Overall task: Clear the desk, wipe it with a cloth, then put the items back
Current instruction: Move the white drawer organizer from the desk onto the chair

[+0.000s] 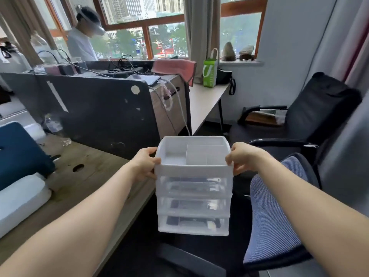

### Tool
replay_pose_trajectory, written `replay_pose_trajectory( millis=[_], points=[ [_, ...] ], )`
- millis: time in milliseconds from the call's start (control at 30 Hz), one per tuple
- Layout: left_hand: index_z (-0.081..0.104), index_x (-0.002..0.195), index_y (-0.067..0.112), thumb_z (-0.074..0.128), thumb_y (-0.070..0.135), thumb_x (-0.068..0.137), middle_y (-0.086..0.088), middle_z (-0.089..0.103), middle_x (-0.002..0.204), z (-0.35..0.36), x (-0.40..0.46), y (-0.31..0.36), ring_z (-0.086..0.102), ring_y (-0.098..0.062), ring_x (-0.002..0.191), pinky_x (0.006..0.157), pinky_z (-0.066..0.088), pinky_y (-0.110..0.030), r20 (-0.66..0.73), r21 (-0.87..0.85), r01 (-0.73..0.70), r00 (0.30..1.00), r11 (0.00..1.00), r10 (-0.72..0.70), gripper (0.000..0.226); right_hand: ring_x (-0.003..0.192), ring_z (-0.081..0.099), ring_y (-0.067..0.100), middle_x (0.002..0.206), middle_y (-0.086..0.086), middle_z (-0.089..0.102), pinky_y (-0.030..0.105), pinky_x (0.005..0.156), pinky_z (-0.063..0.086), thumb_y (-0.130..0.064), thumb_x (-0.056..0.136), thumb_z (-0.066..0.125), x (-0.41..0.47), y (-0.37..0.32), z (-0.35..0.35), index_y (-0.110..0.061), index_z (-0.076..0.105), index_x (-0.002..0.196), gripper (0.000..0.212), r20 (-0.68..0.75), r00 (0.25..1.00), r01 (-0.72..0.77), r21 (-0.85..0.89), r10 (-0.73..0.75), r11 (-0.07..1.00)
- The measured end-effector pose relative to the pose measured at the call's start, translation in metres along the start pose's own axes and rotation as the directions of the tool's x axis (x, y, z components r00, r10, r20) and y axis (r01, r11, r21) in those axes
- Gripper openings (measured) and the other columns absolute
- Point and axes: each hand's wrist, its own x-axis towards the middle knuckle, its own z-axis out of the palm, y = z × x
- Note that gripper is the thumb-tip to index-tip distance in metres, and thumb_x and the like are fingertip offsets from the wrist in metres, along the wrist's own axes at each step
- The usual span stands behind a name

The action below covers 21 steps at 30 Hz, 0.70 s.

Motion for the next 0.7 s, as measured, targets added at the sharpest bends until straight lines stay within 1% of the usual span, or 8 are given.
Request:
replay_pose_trajectory(
  millis=[133, 267, 367, 467, 533, 600, 633, 700],
  points=[
    [0.056, 0.113, 0.01, 0.044, -0.008, 0.089, -0.009, 0.065, 0.089, 0.045, 0.072, 0.004, 0.064, -0.025, 0.069, 0.054, 0.057, -0.04, 0.112, 0.02, 0.039, 0.993, 0.999, -0.041, 0.033, 0.071, 0.062, 0.031, 0.096, 0.026, 0.058, 0.036, 0.051, 0.057, 0.016, 0.083, 0.056, 0.04, 0.031, -0.026, 0.005, 0.053, 0.084, 0.012, -0.05, 0.992, -0.115, 0.085, 0.12, 0.99],
    [0.06, 0.105, 0.002, 0.042, -0.012, 0.083, -0.012, 0.064, 0.086, 0.088, 0.152, -0.008, 0.059, -0.025, 0.071, 0.06, 0.051, -0.034, 0.185, 0.115, 0.098, 0.976, 0.988, -0.119, 0.031, 0.07, 0.061, 0.03, 0.084, 0.021, 0.059, 0.036, 0.056, 0.057, 0.022, 0.079, 0.057, 0.095, 0.058, -0.038, 0.004, 0.054, 0.081, 0.018, -0.049, 0.97, -0.227, 0.18, 0.239, 0.957],
    [0.057, 0.104, 0.001, 0.041, -0.01, 0.082, -0.016, 0.059, 0.089, 0.118, 0.21, -0.03, 0.056, -0.026, 0.074, 0.059, 0.05, -0.036, 0.194, 0.18, 0.139, 0.966, 0.974, -0.173, 0.029, 0.076, 0.061, 0.032, 0.083, 0.019, 0.059, 0.036, 0.053, 0.057, 0.025, 0.074, 0.058, 0.144, 0.079, -0.035, 0.001, 0.053, 0.082, 0.026, -0.019, 0.942, -0.325, 0.191, 0.334, 0.926],
    [0.058, 0.1, 0.001, 0.044, 0.0, 0.08, -0.015, 0.062, 0.091, 0.143, 0.258, -0.056, 0.057, -0.026, 0.075, 0.057, 0.046, -0.032, 0.161, 0.264, 0.129, 0.971, 0.956, -0.175, 0.024, 0.075, 0.059, 0.027, 0.084, 0.015, 0.059, 0.026, 0.041, 0.05, 0.027, 0.072, 0.058, 0.19, 0.107, -0.022, -0.001, 0.054, 0.084, 0.031, -0.017, 0.921, -0.375, 0.238, 0.39, 0.896],
    [0.057, 0.092, 0.007, 0.046, 0.006, 0.082, -0.012, 0.064, 0.097, 0.157, 0.285, -0.074, 0.059, -0.028, 0.084, 0.065, 0.046, -0.03, 0.149, 0.364, 0.119, 0.972, 0.924, -0.184, 0.015, 0.084, 0.061, 0.028, 0.09, 0.014, 0.062, 0.032, 0.051, 0.055, 0.028, 0.068, 0.061, 0.22, 0.132, -0.006, -0.001, 0.058, 0.09, 0.036, -0.036, 0.903, -0.407, 0.256, 0.429, 0.877],
    [0.046, 0.076, 0.013, 0.042, 0.006, 0.085, -0.013, 0.06, 0.096, 0.17, 0.307, -0.091, 0.055, -0.031, 0.086, 0.068, 0.039, -0.031, 0.132, 0.453, 0.112, 0.973, 0.884, -0.191, 0.012, 0.086, 0.062, 0.03, 0.091, 0.014, 0.063, 0.042, 0.065, 0.058, 0.026, 0.064, 0.065, 0.248, 0.156, 0.011, -0.004, 0.058, 0.086, 0.038, -0.077, 0.882, -0.435, 0.246, 0.465, 0.866],
    [0.04, 0.071, 0.014, 0.04, 0.006, 0.086, -0.013, 0.057, 0.094, 0.176, 0.317, -0.1, 0.051, -0.029, 0.082, 0.067, 0.035, -0.031, 0.123, 0.484, 0.11, 0.974, 0.868, -0.191, 0.017, 0.084, 0.062, 0.029, 0.09, 0.013, 0.063, 0.041, 0.066, 0.058, 0.023, 0.062, 0.069, 0.26, 0.164, 0.018, -0.006, 0.056, 0.081, 0.037, -0.099, 0.875, -0.444, 0.223, 0.473, 0.868],
    [0.036, 0.069, 0.015, 0.039, 0.005, 0.086, -0.012, 0.056, 0.091, 0.186, 0.333, -0.117, 0.049, -0.026, 0.08, 0.064, 0.033, -0.031, 0.108, 0.537, 0.107, 0.975, 0.837, -0.194, 0.02, 0.081, 0.06, 0.023, 0.089, 0.007, 0.063, 0.028, 0.06, 0.051, 0.011, 0.06, 0.077, 0.28, 0.175, 0.028, -0.011, 0.056, 0.078, 0.036, -0.122, 0.886, -0.438, 0.099, 0.448, 0.894]
  ],
)
